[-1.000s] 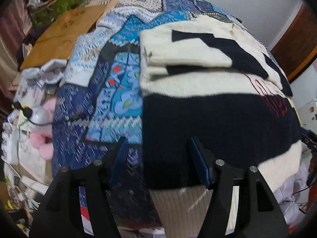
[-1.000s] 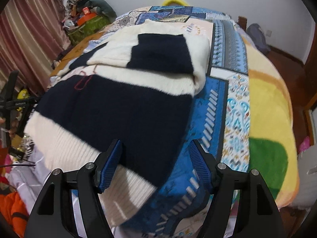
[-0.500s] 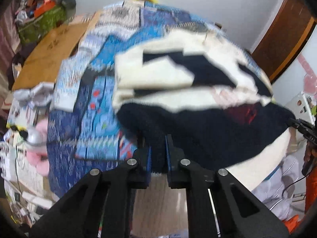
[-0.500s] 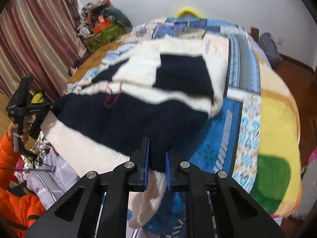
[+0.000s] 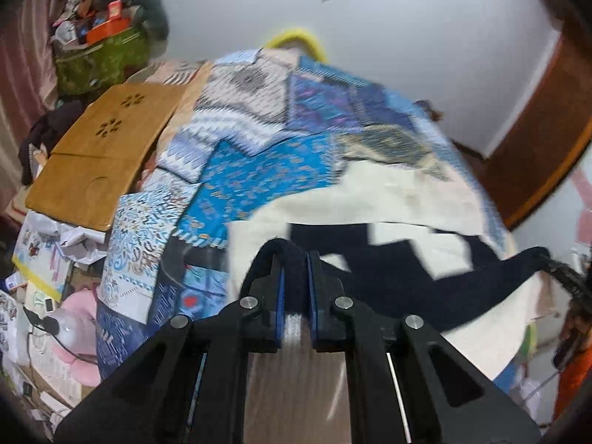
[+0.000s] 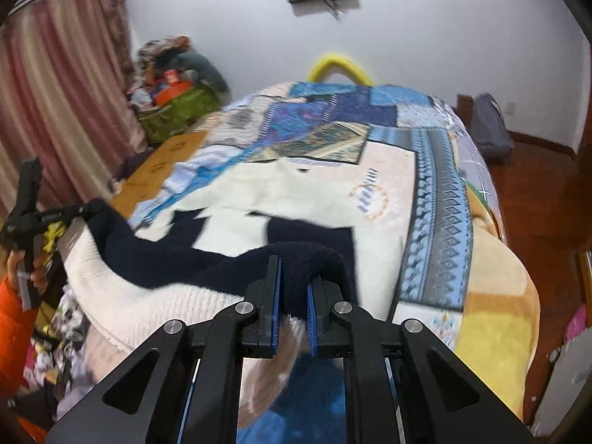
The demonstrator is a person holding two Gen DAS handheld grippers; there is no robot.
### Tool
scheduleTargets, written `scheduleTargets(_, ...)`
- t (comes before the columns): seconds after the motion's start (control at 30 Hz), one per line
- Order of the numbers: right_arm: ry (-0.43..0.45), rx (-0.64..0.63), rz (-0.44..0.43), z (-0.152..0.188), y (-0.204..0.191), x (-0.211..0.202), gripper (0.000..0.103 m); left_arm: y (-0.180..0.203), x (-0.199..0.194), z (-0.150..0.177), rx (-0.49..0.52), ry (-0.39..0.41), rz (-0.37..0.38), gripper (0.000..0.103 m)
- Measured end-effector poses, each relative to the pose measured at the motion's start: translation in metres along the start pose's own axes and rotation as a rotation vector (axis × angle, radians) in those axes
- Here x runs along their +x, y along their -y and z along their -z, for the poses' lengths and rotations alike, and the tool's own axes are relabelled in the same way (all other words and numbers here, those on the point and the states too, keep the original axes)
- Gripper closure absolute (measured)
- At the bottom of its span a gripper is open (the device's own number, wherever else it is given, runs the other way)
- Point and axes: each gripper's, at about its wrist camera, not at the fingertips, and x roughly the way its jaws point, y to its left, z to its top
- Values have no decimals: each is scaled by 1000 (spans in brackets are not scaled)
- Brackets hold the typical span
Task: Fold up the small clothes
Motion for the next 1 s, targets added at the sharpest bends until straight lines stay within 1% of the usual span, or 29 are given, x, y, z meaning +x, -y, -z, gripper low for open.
scheduleTargets(0.03, -13, 17, 14, -4, 7, 12, 93, -5, 17, -2, -7, -23, -30, 93)
scheduleTargets(0.13, -70, 63, 36, -8, 25, 48, 93, -22, 61, 3, -55, -111, -35, 93)
scheduleTargets(0.2, -102, 73, 36, -6, 31, 62, 93, -30, 84, 11, -61, -150, -44, 93)
scheduleTargets(0.23, -119, 72, 39, -3, 34, 70, 93, -31, 91, 14, -49, -159, -57, 92)
scheduleTargets(0.3, -143, 74, 34, 1, 38, 77, 93, -32, 96, 18, -18, -153, -65, 87)
scheduleTargets(0.33, -149, 78, 27, 3, 40, 79, 93, -32, 94, 18, -11, -147, -63, 84)
scheduleTargets(0.37, -150, 85, 14, 5, 42, 78, 92, -33, 91, 18, -8, -142, -63, 77)
scheduleTargets(0.4, -145, 90, -3, 5, 44, 75, 91, -34, 86, 18, -3, -137, -64, 72)
scheduleTargets(0.47, -143, 95, -22, 4, 47, 69, 90, -36, 77, 16, 8, -119, -76, 53)
scheduleTargets(0.53, -139, 87, -34, 2, 47, 57, 87, -43, 60, 14, 12, -87, -83, 47)
scheduleTargets(0.6, -125, 79, -31, 1, 47, 48, 81, -50, 44, 13, 10, -63, -82, 46)
scheduleTargets(0.63, -112, 73, -14, 1, 48, 42, 70, -55, 36, 12, 9, -48, -95, 45)
scheduleTargets(0.67, -92, 66, 25, 0, 48, 36, 58, -58, 30, 12, 9, -38, -114, 43)
scheduleTargets(0.7, -63, 56, 70, 1, 49, 27, 54, -63, 24, 13, 8, -28, -134, 41)
scheduleTargets(0.73, -49, 52, 87, 2, 50, 21, 52, -69, 18, 15, 3, -20, -149, 39)
scheduleTargets(0.8, -41, 62, 109, 4, 57, 12, 52, -79, 11, 22, -11, -16, -164, 39)
scheduleTargets(0.9, -46, 71, 131, 15, 63, 0, 52, -93, 9, 40, -19, -45, -194, 39)
scheduleTargets(1.0, -68, 56, 151, 22, 67, -2, 52, -97, 13, 57, -19, -80, -182, 39)
